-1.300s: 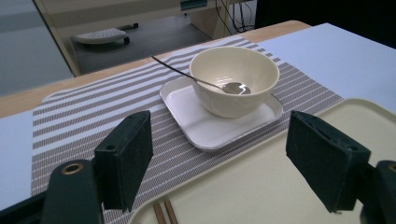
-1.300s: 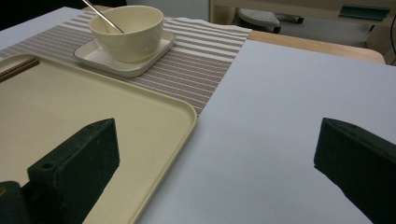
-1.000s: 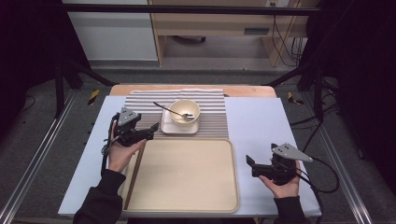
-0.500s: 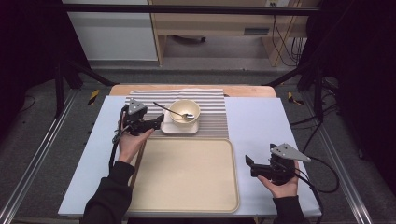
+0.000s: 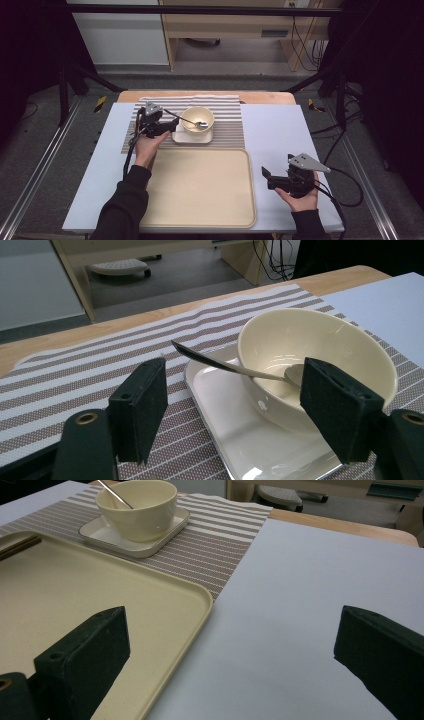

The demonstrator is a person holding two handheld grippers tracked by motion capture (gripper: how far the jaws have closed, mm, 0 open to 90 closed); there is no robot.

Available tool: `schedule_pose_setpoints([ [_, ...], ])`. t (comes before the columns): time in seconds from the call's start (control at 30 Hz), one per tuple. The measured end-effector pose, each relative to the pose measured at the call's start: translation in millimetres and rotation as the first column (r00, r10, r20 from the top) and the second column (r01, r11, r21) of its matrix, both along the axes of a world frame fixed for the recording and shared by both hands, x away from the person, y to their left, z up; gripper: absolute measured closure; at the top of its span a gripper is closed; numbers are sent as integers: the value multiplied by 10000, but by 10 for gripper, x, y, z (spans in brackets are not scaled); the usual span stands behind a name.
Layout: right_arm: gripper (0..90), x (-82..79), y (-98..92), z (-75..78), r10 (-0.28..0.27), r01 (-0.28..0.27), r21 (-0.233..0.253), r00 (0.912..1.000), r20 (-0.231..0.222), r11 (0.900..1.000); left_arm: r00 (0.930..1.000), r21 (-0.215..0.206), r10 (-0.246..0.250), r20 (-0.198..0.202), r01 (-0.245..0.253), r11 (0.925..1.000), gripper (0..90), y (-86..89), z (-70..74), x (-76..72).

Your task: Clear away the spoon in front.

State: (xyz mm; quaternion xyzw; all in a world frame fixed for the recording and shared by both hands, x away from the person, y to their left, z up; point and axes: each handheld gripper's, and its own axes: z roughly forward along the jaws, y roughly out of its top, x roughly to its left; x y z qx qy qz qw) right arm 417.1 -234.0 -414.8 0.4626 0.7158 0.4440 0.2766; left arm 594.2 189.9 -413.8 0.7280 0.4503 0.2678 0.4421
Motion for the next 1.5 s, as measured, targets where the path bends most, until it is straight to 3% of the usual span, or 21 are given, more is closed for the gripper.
schedule_pose_setpoints([
  [0.33, 19, 5, -6, -4, -4, 4, -11, 10000, -32, 10000, 9996, -69, 261, -61, -261, 9996, 316, -54, -49, 179],
  [0.7, 21, 7, -7, -4, 17, -17, -7, 10000, -40, 10000, 9993, -292, 295, -227, -301, 9991, 458, -111, -100, 306],
  [0.93, 24, 6, -6, -4, 49, -49, 24, 10000, -50, 10000, 9983, -441, 255, -518, -278, 9986, 603, -83, -119, 320],
  [1.13, 24, 9, 0, -10, 72, -72, 8, 9999, -106, 10000, 9979, -650, 167, -628, -208, 9977, 646, -77, -103, 304],
  [1.5, 24, 9, -3, -8, 77, -76, 34, 9999, -85, 10000, 9993, -843, -257, -279, 232, 9962, 744, -133, 12, 193],
])
